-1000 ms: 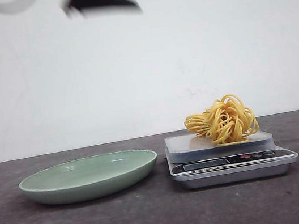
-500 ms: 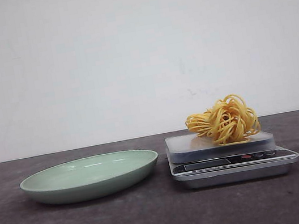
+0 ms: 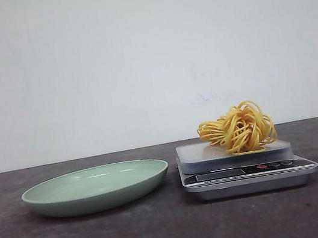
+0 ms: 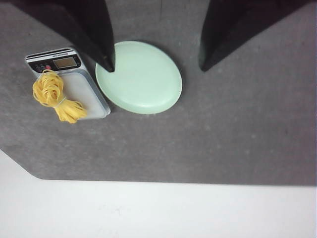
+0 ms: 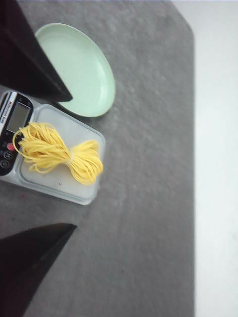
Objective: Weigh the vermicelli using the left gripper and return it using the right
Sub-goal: 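Lower the right gripper onto the vermicelli on the scale and grasp it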
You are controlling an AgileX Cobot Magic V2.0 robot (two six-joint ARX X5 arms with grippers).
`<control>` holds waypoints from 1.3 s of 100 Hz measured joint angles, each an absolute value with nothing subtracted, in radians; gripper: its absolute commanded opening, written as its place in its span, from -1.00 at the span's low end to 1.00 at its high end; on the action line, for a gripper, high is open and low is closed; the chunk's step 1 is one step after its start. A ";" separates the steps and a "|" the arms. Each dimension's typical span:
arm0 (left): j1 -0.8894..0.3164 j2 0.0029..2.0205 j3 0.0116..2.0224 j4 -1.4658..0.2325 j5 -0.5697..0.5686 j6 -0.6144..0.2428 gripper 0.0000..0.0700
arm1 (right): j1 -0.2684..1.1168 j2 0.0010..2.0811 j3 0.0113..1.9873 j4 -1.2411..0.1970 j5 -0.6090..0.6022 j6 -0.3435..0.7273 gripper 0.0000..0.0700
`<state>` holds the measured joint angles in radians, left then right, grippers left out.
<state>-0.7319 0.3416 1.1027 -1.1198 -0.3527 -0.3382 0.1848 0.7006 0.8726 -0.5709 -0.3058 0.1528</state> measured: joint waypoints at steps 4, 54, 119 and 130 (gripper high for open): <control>-0.732 0.326 1.078 -1.120 -0.354 -0.354 -0.11 | 0.200 0.723 0.873 -0.564 -0.294 0.153 0.41; -0.732 0.310 0.985 -1.118 -0.370 -0.397 -0.11 | 0.396 1.209 0.874 -0.389 -0.233 0.193 0.32; -0.732 0.310 0.985 -1.119 -0.370 -0.397 -0.11 | 0.439 1.606 1.058 -0.464 -0.137 0.218 -0.21; -0.732 0.310 0.985 -1.119 -0.370 -0.397 -0.11 | 0.455 1.607 1.058 -0.474 -0.110 0.219 -0.72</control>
